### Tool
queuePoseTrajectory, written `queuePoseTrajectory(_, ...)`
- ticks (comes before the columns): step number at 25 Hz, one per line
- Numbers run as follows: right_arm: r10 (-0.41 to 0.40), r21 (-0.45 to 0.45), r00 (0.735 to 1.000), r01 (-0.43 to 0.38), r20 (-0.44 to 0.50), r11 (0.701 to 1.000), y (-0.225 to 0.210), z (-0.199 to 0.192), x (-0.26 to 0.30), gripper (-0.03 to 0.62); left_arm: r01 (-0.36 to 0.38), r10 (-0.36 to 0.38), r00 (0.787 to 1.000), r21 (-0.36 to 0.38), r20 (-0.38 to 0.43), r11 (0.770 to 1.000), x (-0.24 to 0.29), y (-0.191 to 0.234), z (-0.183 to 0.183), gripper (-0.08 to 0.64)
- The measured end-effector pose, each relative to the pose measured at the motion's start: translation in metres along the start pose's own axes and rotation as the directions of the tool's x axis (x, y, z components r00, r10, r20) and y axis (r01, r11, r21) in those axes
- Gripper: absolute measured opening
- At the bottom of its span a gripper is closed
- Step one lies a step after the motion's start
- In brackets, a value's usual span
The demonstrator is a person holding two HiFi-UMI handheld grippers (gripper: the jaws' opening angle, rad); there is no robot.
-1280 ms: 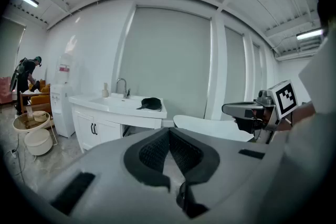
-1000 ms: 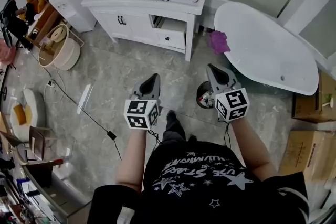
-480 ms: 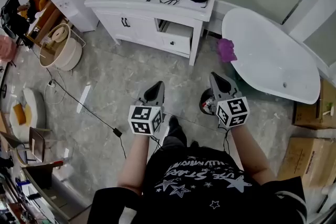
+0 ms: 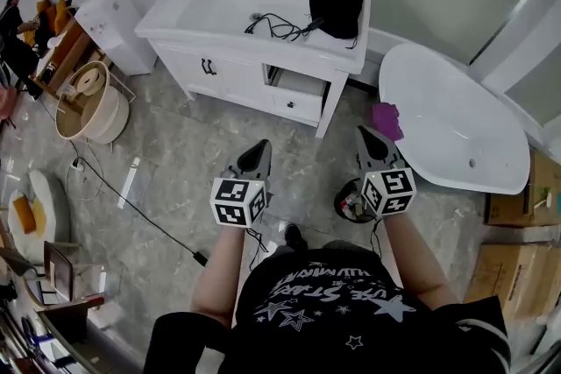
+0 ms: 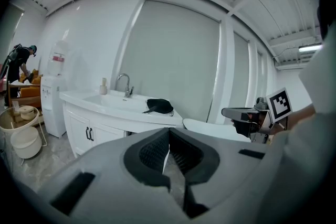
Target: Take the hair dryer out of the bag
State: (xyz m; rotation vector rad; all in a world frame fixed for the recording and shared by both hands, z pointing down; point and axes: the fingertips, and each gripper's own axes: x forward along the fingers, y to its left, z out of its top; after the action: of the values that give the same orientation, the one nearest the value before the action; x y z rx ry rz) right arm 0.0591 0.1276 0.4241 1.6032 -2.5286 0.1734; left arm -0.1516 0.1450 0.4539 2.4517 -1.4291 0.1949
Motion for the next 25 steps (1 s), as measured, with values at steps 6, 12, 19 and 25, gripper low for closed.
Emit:
queuePoseTrajectory(6,-0.017,-0.005,0.999,0.017,-0.036,1.000,-0.005,-0.003,0.032,0.008,0.026,-0.026,1.000,0.003,0.003,1.000,0.017,0.018,0.014,0.011)
queuePoseTrajectory(12,-0.005,-0.001,0.999,0.005,-0.053,1.000,-0.014,-0.004,0.068,0.105,0.030,-0.030,1.000,0.001,0.003,1.000,0.035,0.033,0.020,0.135)
queuePoseTrajectory(19,-0.010,0.013,0.998,0.011,-0.060,1.000,-0.043,-0.005,0.123,0.150,-0.005,0.006,1.000,0.016,-0.030,1.000,0.077,0.066,0.027,0.286)
queuePoseTrajectory(25,-0.028,0.045,0.994,0.033,-0.103,0.998,-0.078,-0.014,0.176,0.155,0.008,-0.008,0.999,0.015,-0.052,1.000,0.134,0.086,0.039,0.316)
